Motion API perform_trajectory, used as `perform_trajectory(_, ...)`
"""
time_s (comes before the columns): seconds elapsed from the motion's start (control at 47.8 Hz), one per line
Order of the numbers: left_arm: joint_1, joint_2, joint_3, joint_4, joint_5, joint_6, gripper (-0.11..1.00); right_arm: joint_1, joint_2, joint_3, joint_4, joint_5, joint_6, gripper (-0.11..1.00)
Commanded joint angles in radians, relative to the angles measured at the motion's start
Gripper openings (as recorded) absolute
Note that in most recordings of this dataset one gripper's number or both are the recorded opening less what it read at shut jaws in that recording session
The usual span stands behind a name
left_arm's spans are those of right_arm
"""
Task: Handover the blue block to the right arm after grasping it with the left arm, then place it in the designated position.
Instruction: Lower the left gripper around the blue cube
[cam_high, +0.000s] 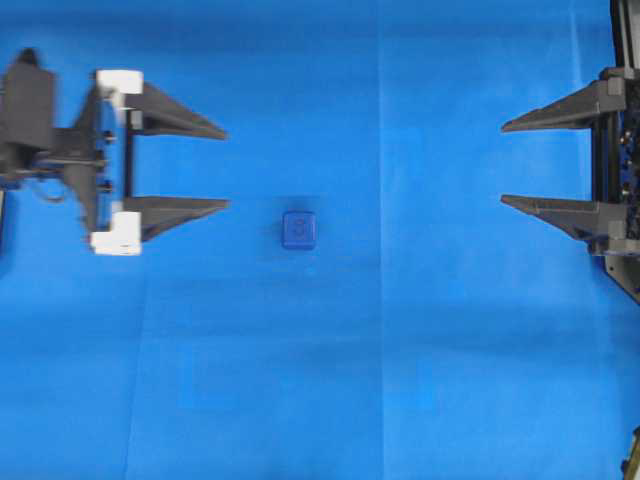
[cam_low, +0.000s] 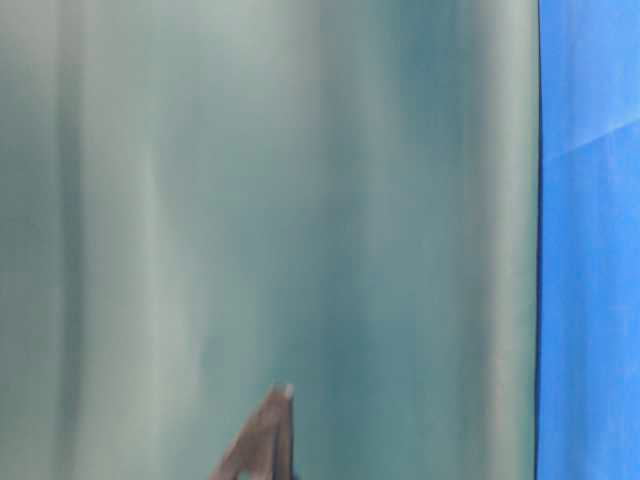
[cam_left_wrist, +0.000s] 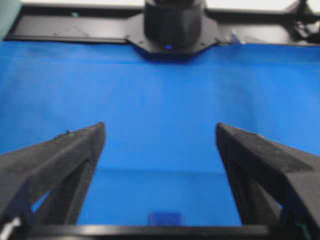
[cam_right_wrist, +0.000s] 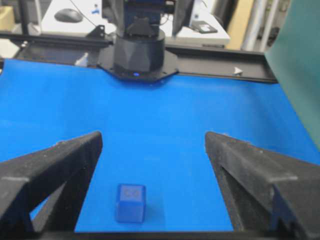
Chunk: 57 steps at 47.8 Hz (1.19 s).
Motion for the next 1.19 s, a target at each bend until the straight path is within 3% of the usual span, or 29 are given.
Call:
perform_trajectory(0.0,0.003,0.072,-0.095,0.003,0.000,0.003,0.93,-0.003,0.006,-0.026,0.003,-0.009,0.000,0.96)
perform_trajectory(0.334,0.003,0.259,-0.302,0.003,0.014,0.018,0.93,-0.003,0.008,-0.028,0.002,-0.009,-0.002,0.96)
perform_trajectory(0.69,0.014,0.288,-0.350,0.003,0.140,0.006,0.93,-0.003,0.008,-0.028,0.002,-0.009,-0.002,0.96)
perform_trajectory(0.899,0.020,0.302,-0.417,0.003,0.387,0.015,0.93,-0.003,0.008,-0.029,0.000,-0.009,-0.002,0.96)
perform_trajectory(1.171,0.021,0.374,-0.583,0.003,0.775,0.015,0.93,-0.003,0.008,-0.029,0.000,-0.006,-0.002,0.96)
